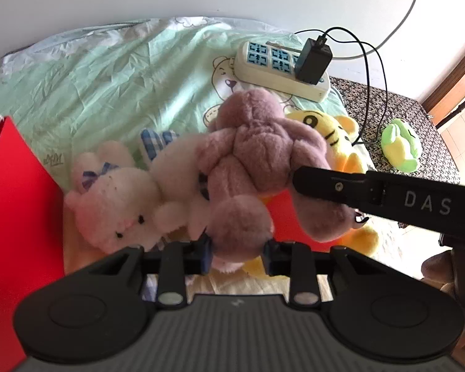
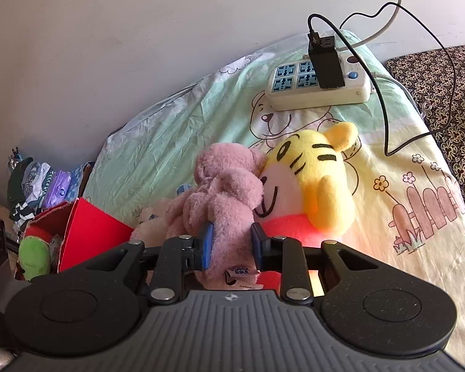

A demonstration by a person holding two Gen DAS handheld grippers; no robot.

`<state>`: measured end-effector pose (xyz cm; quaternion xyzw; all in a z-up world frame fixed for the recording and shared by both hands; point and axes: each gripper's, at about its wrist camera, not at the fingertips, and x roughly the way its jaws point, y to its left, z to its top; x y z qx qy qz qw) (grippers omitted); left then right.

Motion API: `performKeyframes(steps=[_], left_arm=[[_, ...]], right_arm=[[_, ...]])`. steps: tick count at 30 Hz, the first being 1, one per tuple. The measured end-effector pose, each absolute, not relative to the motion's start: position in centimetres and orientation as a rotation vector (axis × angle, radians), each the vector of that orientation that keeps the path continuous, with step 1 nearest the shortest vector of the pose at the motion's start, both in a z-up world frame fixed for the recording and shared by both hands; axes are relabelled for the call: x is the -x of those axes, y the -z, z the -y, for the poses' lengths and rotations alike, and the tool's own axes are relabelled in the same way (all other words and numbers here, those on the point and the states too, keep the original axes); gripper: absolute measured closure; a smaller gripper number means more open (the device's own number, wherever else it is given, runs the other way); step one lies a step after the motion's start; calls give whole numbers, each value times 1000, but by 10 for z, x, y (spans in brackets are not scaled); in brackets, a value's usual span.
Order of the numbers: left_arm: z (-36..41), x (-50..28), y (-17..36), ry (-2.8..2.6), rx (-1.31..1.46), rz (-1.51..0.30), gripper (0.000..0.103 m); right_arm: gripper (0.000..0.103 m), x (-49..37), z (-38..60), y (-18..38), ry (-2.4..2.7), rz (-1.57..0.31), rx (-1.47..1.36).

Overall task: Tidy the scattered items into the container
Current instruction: 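Close both grippers on the mauve teddy bear's body together, then lift the mauve teddy bear off the bed with both grippers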

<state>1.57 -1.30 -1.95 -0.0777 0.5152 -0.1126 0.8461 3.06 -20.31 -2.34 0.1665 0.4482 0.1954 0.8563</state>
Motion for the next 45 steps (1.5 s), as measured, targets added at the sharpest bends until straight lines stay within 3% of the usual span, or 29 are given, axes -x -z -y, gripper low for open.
performKeyframes(steps=[16, 19, 22, 24, 26, 34, 38, 41, 45], left_arm=[[19, 65, 56, 302, 59, -1128, 72], [25, 70, 62, 299, 25, -1116, 63], [22, 67, 63, 284, 32, -1098, 53], [20, 64, 61, 265, 18, -1070, 34], [20, 59, 58, 252, -7, -1038, 28], [34, 46, 69, 230, -34, -1061, 27], [37, 43, 75, 182, -53, -1060, 14], [35, 45, 80, 163, -43, -1068, 16], [35, 44, 85, 164, -18, -1097, 42]], right_arm=[[81, 37, 204, 63, -433, -1074, -290], [80, 41, 204, 69, -434, -1091, -279], [72, 39, 207, 70, -423, -1072, -296], [70, 34, 209, 68, -414, -1048, -316], [68, 30, 208, 68, -418, -1034, -314], [66, 20, 193, 80, -447, -1034, -308], [67, 25, 191, 88, -445, -1031, -295], [70, 26, 193, 92, -445, -1025, -312], [71, 29, 193, 93, -449, -1010, -322]])
